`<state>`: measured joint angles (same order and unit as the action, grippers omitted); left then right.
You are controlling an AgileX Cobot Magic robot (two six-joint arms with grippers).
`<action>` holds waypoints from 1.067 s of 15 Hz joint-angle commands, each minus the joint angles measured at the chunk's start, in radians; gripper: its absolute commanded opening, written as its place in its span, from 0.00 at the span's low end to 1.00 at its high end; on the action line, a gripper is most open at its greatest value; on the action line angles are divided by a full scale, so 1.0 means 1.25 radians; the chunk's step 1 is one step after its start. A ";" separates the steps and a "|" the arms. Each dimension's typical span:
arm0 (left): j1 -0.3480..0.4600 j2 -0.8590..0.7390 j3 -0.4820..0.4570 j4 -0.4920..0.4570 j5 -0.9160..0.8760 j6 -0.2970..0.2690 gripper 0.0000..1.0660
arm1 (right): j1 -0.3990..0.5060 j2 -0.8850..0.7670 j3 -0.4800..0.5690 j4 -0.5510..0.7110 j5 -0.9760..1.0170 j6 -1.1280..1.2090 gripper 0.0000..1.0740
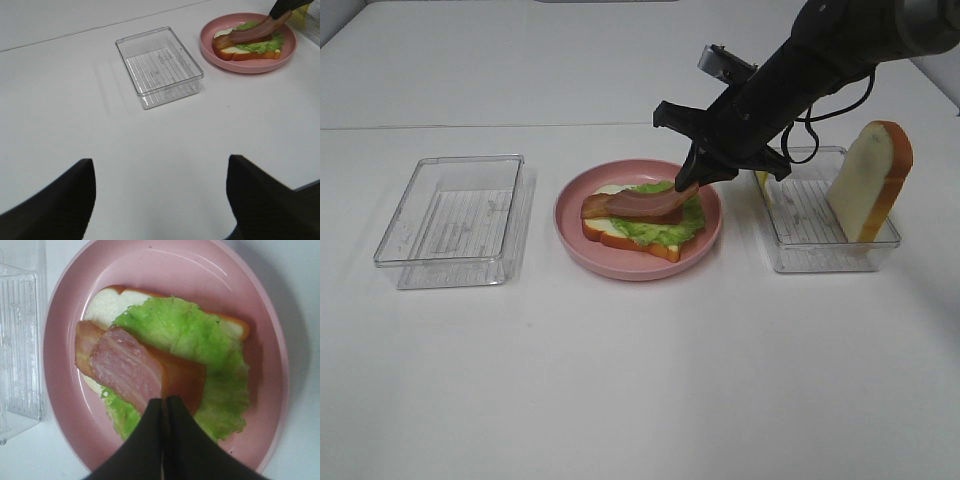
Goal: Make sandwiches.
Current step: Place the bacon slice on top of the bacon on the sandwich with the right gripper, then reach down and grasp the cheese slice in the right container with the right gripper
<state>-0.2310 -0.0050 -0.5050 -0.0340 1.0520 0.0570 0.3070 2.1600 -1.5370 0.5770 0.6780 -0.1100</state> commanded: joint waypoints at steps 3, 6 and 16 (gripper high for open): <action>-0.001 -0.019 0.001 -0.002 -0.010 -0.005 0.66 | -0.002 -0.003 -0.006 0.011 0.012 -0.001 0.14; -0.001 -0.019 0.001 -0.002 -0.010 -0.005 0.66 | -0.002 -0.003 -0.006 0.011 0.024 -0.004 0.50; -0.001 -0.019 0.001 -0.002 -0.010 -0.005 0.66 | -0.002 -0.099 -0.006 -0.030 0.053 -0.076 0.71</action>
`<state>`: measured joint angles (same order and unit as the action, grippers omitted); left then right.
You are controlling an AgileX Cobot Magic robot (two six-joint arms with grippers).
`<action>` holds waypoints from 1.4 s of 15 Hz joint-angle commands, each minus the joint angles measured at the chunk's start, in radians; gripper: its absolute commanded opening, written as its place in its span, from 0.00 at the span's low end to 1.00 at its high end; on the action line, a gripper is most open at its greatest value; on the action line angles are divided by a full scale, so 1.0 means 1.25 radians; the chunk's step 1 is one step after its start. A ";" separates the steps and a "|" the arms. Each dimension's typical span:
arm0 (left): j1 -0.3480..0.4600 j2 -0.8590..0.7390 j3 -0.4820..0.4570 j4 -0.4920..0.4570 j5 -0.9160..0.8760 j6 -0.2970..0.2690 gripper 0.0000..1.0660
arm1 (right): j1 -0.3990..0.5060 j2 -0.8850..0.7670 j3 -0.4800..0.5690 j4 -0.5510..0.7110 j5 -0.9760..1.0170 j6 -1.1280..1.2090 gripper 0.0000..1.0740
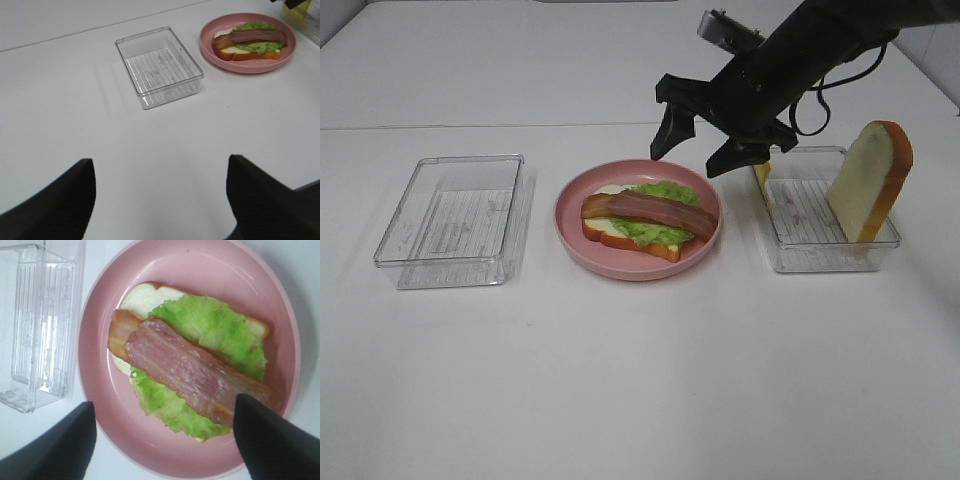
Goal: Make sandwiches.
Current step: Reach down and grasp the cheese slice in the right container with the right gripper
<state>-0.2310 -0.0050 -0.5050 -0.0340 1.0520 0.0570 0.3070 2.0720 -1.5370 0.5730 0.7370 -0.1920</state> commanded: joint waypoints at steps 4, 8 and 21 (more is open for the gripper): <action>-0.001 -0.019 0.001 -0.002 -0.010 -0.005 0.66 | -0.002 -0.039 -0.053 -0.218 0.034 0.083 0.71; -0.001 -0.019 0.001 -0.002 -0.010 -0.005 0.66 | -0.002 -0.039 -0.178 -0.451 0.118 0.212 0.67; -0.001 -0.018 0.001 -0.003 -0.010 -0.005 0.66 | -0.069 0.176 -0.378 -0.404 0.254 0.185 0.65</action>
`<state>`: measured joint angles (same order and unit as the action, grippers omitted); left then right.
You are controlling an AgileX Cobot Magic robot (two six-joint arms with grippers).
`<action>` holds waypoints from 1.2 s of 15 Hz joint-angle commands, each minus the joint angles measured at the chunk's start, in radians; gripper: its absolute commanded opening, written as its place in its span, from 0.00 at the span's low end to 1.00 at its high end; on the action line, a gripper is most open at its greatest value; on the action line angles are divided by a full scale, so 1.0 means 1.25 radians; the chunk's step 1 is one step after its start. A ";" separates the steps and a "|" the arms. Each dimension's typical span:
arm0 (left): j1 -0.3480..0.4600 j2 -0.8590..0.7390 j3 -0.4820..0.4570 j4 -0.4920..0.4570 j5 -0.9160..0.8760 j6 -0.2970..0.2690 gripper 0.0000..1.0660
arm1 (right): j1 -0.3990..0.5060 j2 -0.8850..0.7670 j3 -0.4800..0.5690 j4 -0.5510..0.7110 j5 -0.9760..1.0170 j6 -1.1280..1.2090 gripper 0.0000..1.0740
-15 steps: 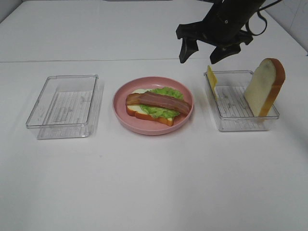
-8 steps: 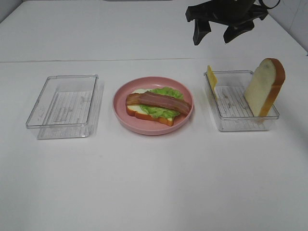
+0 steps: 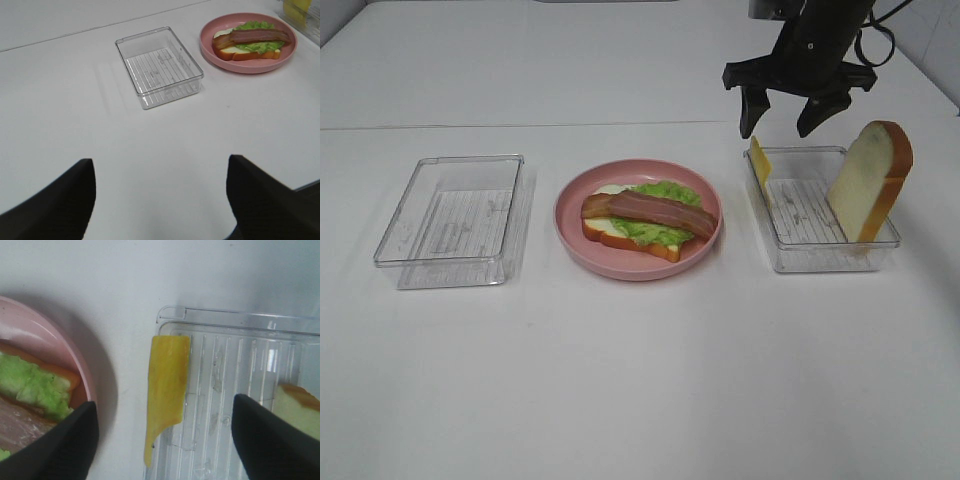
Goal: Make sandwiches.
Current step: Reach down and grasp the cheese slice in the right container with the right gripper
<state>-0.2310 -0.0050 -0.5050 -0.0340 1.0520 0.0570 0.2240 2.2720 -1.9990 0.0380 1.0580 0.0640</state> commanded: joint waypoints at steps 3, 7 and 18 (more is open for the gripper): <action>-0.001 -0.018 0.001 -0.003 -0.010 -0.005 0.66 | -0.002 0.040 -0.008 0.030 -0.025 -0.023 0.64; -0.001 -0.018 0.001 -0.003 -0.010 -0.005 0.66 | -0.002 0.066 -0.008 0.026 -0.028 -0.023 0.55; -0.001 -0.018 0.001 -0.003 -0.010 -0.005 0.66 | -0.002 0.069 -0.008 0.022 -0.009 -0.023 0.00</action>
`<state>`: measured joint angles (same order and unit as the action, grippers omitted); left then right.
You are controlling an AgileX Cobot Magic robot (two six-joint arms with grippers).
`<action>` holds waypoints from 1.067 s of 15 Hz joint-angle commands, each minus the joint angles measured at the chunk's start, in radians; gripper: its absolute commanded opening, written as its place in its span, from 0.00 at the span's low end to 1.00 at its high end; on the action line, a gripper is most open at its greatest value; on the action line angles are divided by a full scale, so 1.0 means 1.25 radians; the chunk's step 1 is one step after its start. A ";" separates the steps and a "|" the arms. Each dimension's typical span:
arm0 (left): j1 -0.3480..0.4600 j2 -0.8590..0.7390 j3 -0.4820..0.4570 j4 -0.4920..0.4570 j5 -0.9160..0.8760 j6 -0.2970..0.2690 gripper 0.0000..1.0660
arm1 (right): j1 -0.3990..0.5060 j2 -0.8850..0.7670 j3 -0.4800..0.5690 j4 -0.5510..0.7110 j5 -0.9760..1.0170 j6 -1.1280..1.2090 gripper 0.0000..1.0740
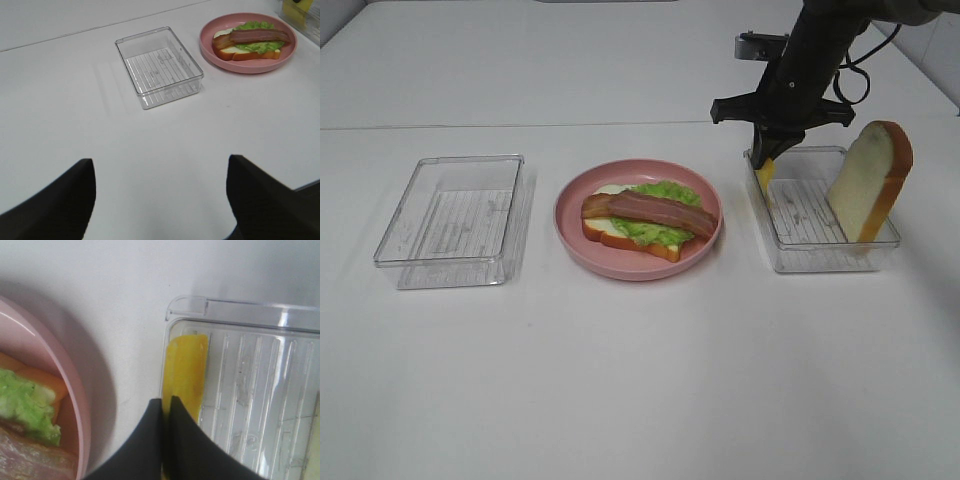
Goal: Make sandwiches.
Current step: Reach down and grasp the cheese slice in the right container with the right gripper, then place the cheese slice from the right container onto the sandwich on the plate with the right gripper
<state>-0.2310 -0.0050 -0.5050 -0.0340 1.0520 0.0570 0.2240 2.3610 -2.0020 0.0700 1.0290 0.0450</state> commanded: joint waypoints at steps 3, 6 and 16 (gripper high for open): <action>-0.001 -0.018 0.001 -0.003 -0.010 -0.005 0.66 | -0.002 -0.043 -0.006 -0.002 0.024 -0.008 0.00; -0.001 -0.018 0.001 -0.003 -0.010 -0.005 0.66 | -0.002 -0.102 -0.006 0.009 0.025 -0.008 0.00; -0.001 -0.018 0.001 -0.006 -0.010 -0.005 0.66 | 0.074 -0.150 0.063 0.435 0.030 -0.169 0.00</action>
<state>-0.2310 -0.0050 -0.5050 -0.0360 1.0520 0.0570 0.3090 2.1630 -1.9330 0.5920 1.0770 -0.1460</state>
